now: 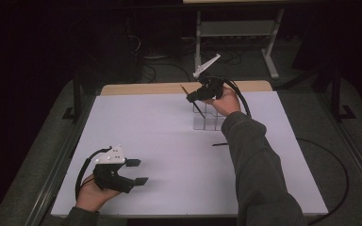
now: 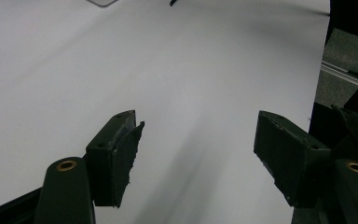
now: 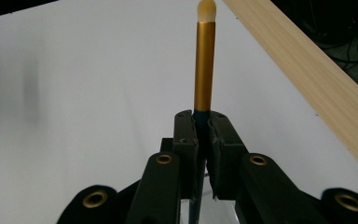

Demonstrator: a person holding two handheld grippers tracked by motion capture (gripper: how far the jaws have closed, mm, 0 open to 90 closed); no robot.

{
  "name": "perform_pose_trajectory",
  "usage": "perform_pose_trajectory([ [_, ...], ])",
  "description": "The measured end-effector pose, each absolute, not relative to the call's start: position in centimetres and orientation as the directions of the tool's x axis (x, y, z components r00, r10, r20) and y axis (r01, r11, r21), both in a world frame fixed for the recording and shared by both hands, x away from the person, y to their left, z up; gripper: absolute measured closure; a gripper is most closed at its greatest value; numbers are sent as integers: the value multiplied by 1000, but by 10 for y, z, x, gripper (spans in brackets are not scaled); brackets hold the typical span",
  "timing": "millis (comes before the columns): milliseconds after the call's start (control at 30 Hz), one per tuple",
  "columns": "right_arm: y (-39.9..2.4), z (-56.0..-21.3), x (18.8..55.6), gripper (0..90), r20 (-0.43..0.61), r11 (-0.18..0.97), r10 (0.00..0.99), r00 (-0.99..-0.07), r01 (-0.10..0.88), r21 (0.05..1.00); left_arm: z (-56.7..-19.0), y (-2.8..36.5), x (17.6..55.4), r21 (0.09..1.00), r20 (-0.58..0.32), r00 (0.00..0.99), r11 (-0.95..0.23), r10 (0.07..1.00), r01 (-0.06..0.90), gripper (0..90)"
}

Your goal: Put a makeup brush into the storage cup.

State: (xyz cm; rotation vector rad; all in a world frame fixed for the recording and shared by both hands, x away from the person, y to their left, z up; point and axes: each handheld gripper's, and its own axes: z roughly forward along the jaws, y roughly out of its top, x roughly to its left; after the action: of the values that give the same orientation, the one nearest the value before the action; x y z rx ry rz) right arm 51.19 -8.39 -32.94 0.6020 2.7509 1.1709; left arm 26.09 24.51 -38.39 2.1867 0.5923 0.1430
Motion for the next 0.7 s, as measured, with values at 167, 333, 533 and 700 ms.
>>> perform_pose_trajectory([
  [167,-85,-332,511,817,72,627,392,-917,324,708,-384,246,261,764,-106,880,-529,463,370,299],
  [333,-88,-333,510,815,70,627,400,-914,328,706,-384,245,261,764,-106,880,-528,463,370,299],
  [533,-94,-334,509,686,85,613,429,-899,359,703,-385,244,261,762,-113,880,-529,462,375,299],
  [700,-103,-333,505,649,97,592,445,-890,374,714,-385,243,262,762,-106,881,-532,460,369,298],
])
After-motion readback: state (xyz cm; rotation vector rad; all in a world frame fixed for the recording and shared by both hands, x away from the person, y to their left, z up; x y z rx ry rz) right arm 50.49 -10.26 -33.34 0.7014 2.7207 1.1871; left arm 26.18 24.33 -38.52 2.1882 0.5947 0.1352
